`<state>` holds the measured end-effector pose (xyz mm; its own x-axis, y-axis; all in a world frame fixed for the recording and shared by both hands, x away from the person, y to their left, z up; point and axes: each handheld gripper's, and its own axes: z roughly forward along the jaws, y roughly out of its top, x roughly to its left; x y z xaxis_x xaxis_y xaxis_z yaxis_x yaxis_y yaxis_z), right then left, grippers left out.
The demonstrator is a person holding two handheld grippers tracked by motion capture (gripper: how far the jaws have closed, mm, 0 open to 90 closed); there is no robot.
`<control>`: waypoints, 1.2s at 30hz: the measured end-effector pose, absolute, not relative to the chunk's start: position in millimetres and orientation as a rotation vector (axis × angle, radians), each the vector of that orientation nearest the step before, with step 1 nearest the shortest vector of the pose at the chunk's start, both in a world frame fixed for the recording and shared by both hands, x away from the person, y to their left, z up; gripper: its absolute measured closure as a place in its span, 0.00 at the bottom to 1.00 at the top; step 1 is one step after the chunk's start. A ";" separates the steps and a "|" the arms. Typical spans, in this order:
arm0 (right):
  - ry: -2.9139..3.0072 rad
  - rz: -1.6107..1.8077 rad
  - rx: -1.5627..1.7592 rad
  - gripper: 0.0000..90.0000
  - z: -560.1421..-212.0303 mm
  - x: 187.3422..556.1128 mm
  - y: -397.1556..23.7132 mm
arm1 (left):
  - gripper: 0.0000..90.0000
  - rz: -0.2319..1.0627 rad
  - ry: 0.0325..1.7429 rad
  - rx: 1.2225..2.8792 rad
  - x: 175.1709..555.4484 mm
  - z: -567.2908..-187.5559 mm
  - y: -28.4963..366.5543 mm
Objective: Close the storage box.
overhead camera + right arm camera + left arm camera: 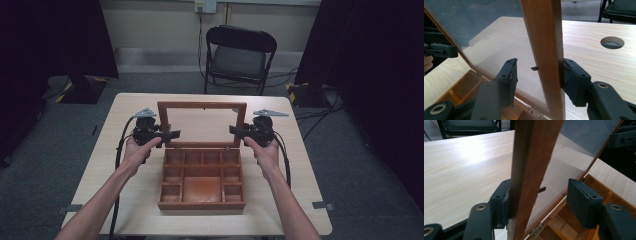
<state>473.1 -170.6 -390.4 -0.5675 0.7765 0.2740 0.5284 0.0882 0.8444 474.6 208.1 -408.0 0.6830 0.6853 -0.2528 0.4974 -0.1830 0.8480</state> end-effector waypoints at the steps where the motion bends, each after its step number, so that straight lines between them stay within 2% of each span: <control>1: 2.122 1.470 1.307 0.54 -390.1 472.0 -170.2 | 0.44 0.238 0.930 1.843 473.2 -408.2 208.4; 13: 2.137 1.447 1.297 0.52 -386.8 457.4 -169.8 | 0.53 0.295 0.898 1.851 459.6 -398.6 215.6; 18: 2.144 1.460 1.316 0.52 -386.5 450.1 -171.8 | 0.57 0.266 0.904 1.845 455.7 -394.4 223.3; 36: 2.178 1.468 1.328 0.46 -386.5 427.3 -175.9 | 0.52 0.257 0.890 1.877 436.2 -394.8 220.9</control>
